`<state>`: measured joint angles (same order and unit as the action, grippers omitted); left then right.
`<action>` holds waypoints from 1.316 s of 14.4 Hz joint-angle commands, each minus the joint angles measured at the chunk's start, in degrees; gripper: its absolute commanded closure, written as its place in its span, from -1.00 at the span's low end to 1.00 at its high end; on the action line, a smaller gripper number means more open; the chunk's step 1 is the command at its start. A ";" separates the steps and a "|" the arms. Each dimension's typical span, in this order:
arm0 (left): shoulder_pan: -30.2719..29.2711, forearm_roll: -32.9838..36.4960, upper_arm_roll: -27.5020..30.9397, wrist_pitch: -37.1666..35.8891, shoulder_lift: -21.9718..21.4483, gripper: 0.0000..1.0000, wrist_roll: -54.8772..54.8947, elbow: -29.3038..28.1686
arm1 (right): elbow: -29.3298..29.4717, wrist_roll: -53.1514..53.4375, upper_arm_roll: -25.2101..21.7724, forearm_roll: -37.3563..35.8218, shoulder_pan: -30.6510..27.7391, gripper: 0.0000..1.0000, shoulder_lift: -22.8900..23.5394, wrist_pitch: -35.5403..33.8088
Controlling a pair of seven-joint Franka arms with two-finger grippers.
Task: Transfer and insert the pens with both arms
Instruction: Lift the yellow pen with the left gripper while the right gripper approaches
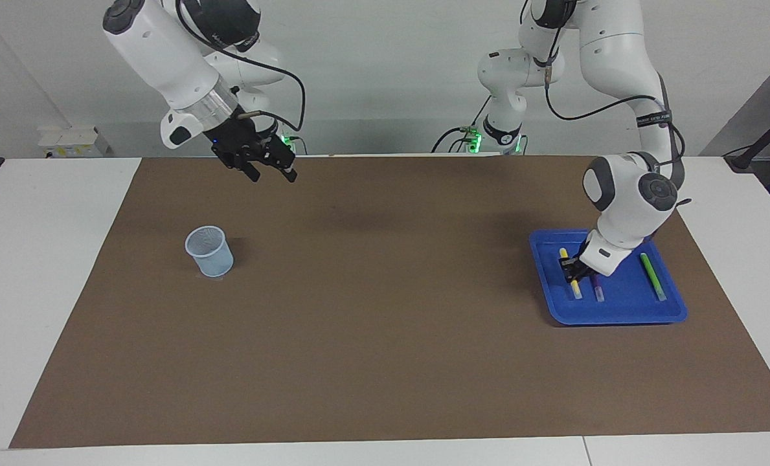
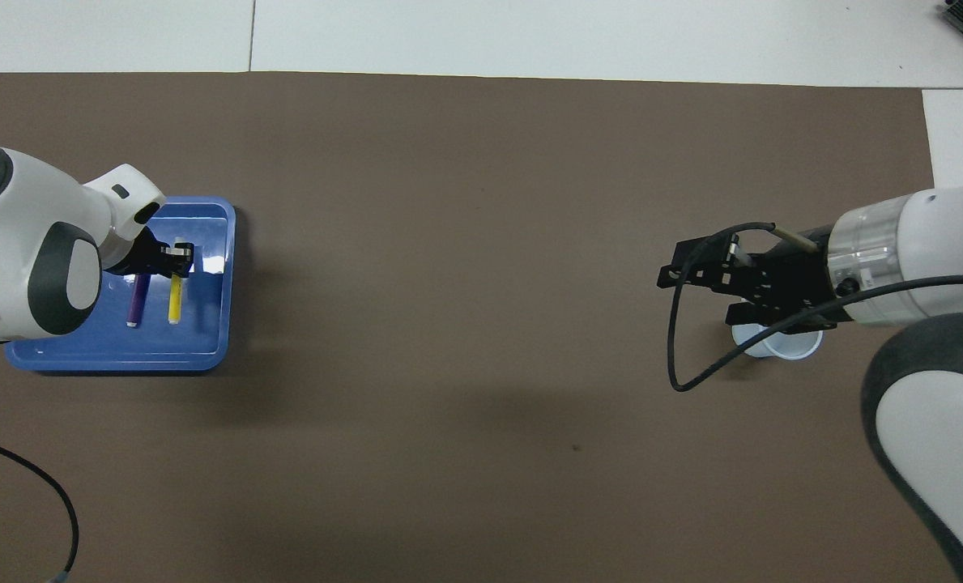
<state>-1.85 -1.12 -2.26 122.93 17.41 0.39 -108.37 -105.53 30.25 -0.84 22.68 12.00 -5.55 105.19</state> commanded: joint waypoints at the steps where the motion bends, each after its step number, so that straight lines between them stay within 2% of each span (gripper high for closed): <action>1: 0.45 -1.86 0.07 -5.75 -2.55 1.00 -2.66 2.11 | -5.46 5.25 -0.12 3.41 2.58 -1.00 -2.01 7.11; 3: 0.71 -3.09 -0.20 -8.74 -4.22 1.00 -7.04 3.07 | -7.22 5.52 -0.12 5.69 4.25 -1.00 -1.66 11.95; 5: 1.50 -6.07 -0.64 -10.07 -6.23 1.00 -14.50 3.25 | -7.58 5.52 -0.12 10.42 5.22 -1.00 -1.22 13.81; 9: 2.55 -13.28 -0.81 -14.36 -9.31 1.00 -30.14 2.82 | -8.02 9.64 -0.04 12.99 5.66 -1.00 -1.22 16.97; 13: 5.63 -17.84 -0.81 -16.66 -11.34 1.00 -47.54 2.29 | -8.29 17.37 -0.04 15.20 11.27 -1.00 0.19 24.96; 15: 6.16 -22.58 -0.81 -16.75 -12.22 1.00 -56.33 1.85 | -8.29 19.22 -0.04 15.20 14.60 -1.00 0.80 26.11; 19: 6.51 -32.08 -0.81 -16.66 -15.47 1.00 -64.98 -1.49 | -8.81 19.32 -0.04 15.28 20.24 -1.00 3.70 32.77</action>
<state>4.20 -29.18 -3.85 106.86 5.46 -60.97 -106.19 -113.71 49.71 -0.60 36.61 29.95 -3.38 133.92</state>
